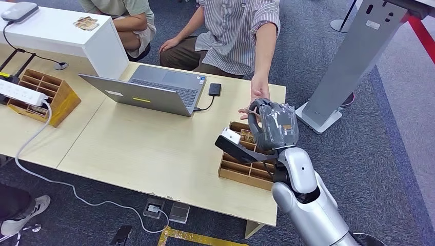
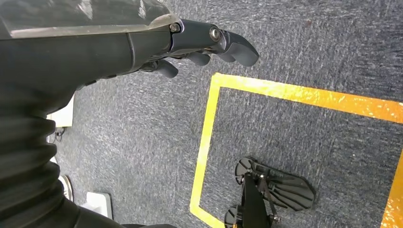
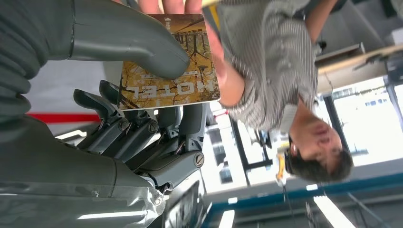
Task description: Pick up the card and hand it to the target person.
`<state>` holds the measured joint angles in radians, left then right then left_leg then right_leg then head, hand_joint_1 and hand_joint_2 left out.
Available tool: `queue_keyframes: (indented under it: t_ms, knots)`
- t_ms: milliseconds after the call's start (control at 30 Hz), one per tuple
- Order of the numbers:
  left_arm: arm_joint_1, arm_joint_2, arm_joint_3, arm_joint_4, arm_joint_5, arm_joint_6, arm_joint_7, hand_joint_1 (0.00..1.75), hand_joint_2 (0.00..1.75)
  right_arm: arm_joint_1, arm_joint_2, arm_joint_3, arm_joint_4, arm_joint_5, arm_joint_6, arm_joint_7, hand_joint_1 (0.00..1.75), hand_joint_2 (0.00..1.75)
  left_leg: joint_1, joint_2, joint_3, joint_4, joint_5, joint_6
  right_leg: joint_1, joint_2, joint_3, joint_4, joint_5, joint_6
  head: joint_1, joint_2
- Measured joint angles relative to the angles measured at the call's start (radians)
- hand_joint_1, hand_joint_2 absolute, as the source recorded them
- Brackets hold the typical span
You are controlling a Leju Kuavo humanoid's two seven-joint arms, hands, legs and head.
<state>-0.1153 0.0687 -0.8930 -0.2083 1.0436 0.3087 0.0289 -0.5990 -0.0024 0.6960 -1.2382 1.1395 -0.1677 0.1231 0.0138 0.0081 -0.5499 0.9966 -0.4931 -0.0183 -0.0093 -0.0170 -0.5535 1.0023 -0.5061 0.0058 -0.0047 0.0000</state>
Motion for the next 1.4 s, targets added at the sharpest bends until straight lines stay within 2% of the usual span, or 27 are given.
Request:
queue_keyframes:
  t_ms: [333,400,433,533,600,733,933,1100,1167,1400]
  knots:
    - [-0.001,0.000,0.000,0.000,-0.014,-0.014,-0.003,0.00,1.75,-0.112,-0.022,-0.025,0.018,0.074,-0.012,-0.017,1.75,1.75,0.000,0.000,0.000,0.000,0.000,0.000,0.000,0.000,0.000,0.000,0.000,0.000,0.000,0.000]
    - [-0.001,0.000,0.000,0.000,-0.014,-0.014,-0.001,0.00,1.75,-0.126,-0.022,-0.025,0.036,0.081,-0.015,-0.019,1.65,1.75,0.000,0.000,0.000,0.000,0.000,0.000,0.000,0.000,0.000,0.000,0.000,0.000,0.000,0.000]
    - [-0.001,0.000,0.000,0.000,-0.014,-0.016,0.001,0.00,1.75,-0.131,-0.022,-0.025,0.046,0.083,-0.018,-0.019,1.35,1.75,0.000,0.000,0.000,0.000,0.000,0.000,0.000,0.000,0.000,0.000,0.000,0.000,0.000,0.000]
    - [-0.001,0.002,0.000,0.000,-0.013,-0.037,0.004,0.00,1.75,-0.135,-0.021,-0.025,0.077,0.085,-0.023,-0.021,0.22,1.75,0.000,0.000,0.000,0.000,0.000,0.000,0.000,0.000,0.000,0.000,0.000,0.000,0.000,0.000]
    - [-0.001,0.008,0.000,0.000,-0.012,-0.055,0.006,0.00,1.75,-0.135,-0.021,-0.024,0.096,0.083,-0.023,-0.019,0.00,1.75,0.000,0.000,0.000,0.000,0.000,0.000,0.000,0.000,0.000,0.000,0.000,0.000,0.000,0.000]
    - [-0.001,0.021,0.000,0.000,-0.009,-0.068,0.008,0.00,1.75,-0.121,-0.020,-0.026,0.114,0.021,0.004,-0.022,0.00,1.75,0.000,0.000,0.000,0.000,0.000,0.000,0.000,0.000,0.000,0.000,0.000,0.000,0.000,0.000]
    - [-0.001,0.026,0.000,0.000,-0.004,-0.036,0.008,0.00,1.75,-0.012,-0.030,-0.053,0.064,-0.267,0.080,-0.042,0.00,1.75,0.000,0.000,0.000,0.000,0.000,0.000,0.000,0.000,-0.001,0.000,0.000,0.000,0.000,0.000]
    - [0.004,0.016,0.000,0.000,0.011,0.019,0.005,0.00,1.75,0.143,-0.080,-0.097,-0.081,-0.525,0.125,-0.031,0.00,1.75,0.000,-0.001,-0.001,0.000,0.000,0.000,0.000,-0.001,-0.001,-0.001,0.000,0.000,0.000,0.000]
    - [0.005,0.014,0.000,0.000,0.014,0.018,0.005,0.00,1.75,0.210,-0.107,-0.114,-0.154,-0.549,0.125,-0.008,0.00,1.75,0.000,-0.001,-0.001,0.000,-0.001,0.000,0.000,-0.001,-0.001,-0.001,0.000,0.000,0.000,0.000]
    - [0.004,0.022,0.000,0.000,-0.001,-0.032,0.019,0.00,1.75,0.370,-0.176,-0.152,-0.380,-0.484,0.139,0.073,0.00,1.75,0.000,0.000,0.000,0.000,-0.001,0.000,0.000,0.000,-0.001,-0.001,0.000,0.000,0.000,0.000]
